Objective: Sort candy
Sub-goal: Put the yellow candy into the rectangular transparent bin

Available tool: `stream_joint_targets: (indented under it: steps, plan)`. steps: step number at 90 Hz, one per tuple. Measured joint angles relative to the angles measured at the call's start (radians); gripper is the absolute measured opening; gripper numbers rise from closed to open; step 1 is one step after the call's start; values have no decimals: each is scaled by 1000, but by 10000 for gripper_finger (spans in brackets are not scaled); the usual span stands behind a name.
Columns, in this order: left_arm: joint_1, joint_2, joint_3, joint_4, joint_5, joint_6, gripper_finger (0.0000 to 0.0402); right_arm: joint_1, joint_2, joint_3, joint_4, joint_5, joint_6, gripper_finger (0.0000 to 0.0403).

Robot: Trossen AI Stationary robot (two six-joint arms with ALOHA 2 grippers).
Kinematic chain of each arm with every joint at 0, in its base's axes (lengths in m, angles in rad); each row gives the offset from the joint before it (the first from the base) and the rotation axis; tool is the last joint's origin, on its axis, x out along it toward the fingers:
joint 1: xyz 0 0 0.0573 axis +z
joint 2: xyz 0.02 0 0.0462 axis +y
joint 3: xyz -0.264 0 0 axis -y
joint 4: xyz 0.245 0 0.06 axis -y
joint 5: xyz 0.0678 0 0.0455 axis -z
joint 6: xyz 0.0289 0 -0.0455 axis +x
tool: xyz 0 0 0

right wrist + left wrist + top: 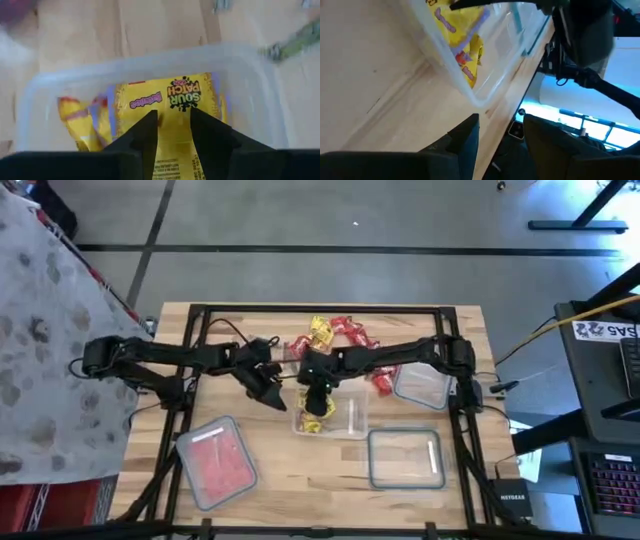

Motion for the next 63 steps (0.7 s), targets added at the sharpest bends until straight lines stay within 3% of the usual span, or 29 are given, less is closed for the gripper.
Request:
stream_joint_targets:
  steps: [38,63]
  plan:
    - [9,0,0,3,-18,-2,136,14,10,-1,16,71,1,90]
    - [12,-7,0,2,-18,-5,136,-5,-112,55,-63,63,-79,90]
